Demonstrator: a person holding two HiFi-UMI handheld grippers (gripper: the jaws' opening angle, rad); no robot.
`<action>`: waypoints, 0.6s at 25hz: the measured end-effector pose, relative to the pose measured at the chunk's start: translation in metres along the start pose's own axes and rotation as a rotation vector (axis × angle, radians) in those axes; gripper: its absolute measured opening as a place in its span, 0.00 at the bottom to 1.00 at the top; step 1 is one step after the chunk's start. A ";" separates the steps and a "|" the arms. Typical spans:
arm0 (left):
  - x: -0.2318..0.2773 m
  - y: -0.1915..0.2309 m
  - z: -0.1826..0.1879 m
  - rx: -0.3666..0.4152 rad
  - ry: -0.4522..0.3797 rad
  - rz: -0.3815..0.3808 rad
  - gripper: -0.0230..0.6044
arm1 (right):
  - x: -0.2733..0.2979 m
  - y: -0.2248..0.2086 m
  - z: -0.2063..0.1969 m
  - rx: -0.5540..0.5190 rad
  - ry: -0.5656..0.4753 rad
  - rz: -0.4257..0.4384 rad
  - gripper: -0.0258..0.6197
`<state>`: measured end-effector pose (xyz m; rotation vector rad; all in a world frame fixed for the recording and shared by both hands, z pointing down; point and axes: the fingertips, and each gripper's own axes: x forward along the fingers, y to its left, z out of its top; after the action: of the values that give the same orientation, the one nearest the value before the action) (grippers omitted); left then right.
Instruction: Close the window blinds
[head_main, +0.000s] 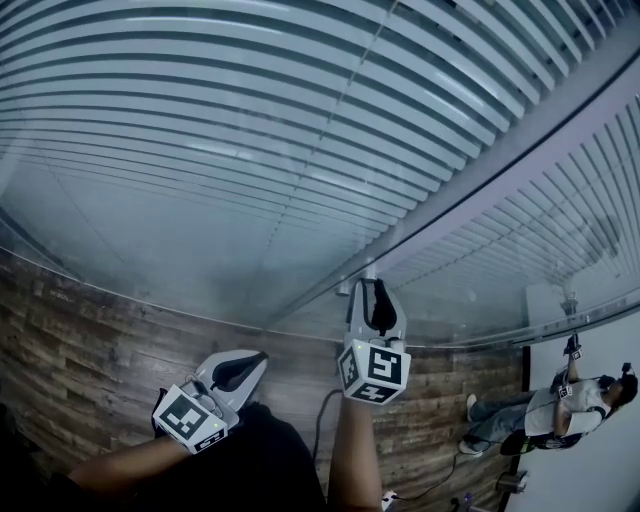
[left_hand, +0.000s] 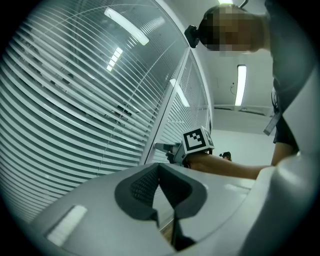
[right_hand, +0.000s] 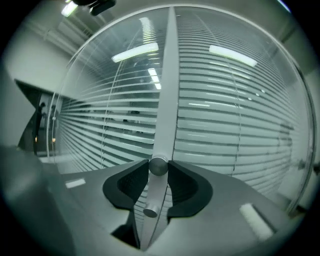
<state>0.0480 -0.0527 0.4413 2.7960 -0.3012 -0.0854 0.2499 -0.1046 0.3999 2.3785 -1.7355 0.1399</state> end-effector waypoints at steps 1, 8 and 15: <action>0.000 0.000 0.000 -0.001 0.001 0.001 0.03 | 0.000 0.001 0.000 -0.056 0.010 -0.007 0.23; 0.000 -0.001 0.001 0.007 0.000 -0.006 0.03 | 0.000 0.006 0.000 -0.271 0.032 -0.019 0.23; -0.001 0.002 0.001 0.007 0.004 -0.008 0.03 | -0.001 0.008 0.001 -0.205 0.012 -0.001 0.24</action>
<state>0.0465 -0.0547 0.4406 2.8041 -0.2903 -0.0802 0.2421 -0.1064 0.4000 2.2268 -1.6564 -0.0227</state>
